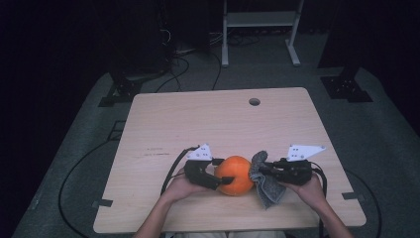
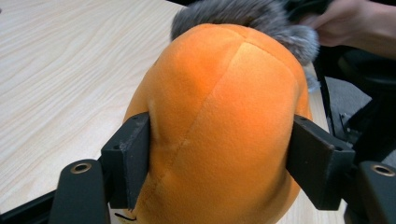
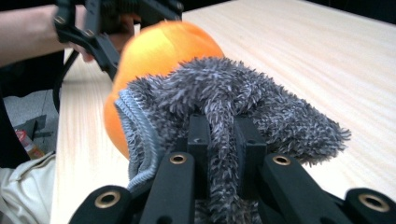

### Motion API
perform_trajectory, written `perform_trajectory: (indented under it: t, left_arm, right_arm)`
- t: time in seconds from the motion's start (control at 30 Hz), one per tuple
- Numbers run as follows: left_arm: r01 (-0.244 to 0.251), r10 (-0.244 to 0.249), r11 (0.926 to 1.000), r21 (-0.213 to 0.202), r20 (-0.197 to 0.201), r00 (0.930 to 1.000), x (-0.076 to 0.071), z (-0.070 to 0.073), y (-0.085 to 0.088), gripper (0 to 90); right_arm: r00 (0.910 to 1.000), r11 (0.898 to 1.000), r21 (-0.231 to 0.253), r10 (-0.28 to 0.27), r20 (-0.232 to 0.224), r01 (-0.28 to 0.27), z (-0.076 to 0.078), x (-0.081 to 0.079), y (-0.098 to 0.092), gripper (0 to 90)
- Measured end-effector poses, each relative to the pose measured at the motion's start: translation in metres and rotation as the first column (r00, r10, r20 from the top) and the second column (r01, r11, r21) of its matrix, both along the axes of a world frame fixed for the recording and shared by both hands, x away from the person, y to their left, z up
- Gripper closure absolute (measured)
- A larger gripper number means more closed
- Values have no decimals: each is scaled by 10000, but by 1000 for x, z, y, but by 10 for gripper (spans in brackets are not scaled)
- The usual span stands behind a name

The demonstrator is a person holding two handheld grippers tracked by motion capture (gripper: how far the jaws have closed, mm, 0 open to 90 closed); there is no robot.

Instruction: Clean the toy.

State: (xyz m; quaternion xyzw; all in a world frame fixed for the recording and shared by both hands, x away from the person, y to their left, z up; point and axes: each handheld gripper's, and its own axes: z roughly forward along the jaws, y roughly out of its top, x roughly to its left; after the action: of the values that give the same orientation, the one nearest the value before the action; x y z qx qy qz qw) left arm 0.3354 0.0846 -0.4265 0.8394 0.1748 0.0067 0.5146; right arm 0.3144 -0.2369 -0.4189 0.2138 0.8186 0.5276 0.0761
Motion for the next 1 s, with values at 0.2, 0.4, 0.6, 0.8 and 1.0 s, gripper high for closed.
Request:
perform_trajectory:
  t: [0.2, 0.4, 0.6, 0.8, 1.0]
  left_arm:
    - [-488, 488, 9988, 49, -27, 9988, 2, 5, -16, 294]
    - [293, -293, 9996, -4, 260, 9992, -2, 9, -16, 171]
    - [687, -689, 9972, 287, 60, 9976, 8, 1, -15, 129]
    - [543, -544, 9979, 352, 37, 9985, 8, 1, -19, 232]
    - [272, -273, 9991, 331, 8, 9996, 8, 2, -21, 247]
  right_arm:
    - [9920, 9981, 27, 609, 1110, -616, 43, -5, 25, 790]
    - [9910, 9931, -680, 1013, 874, -955, 43, 9, 48, 792]
    - [9881, 9921, -456, 1207, 951, -1168, 35, 6, 48, 793]
    - [9927, 9971, -273, 735, 958, -712, 25, 3, 30, 794]
    - [9983, 9991, -423, 119, 578, -95, 14, -1, 5, 793]
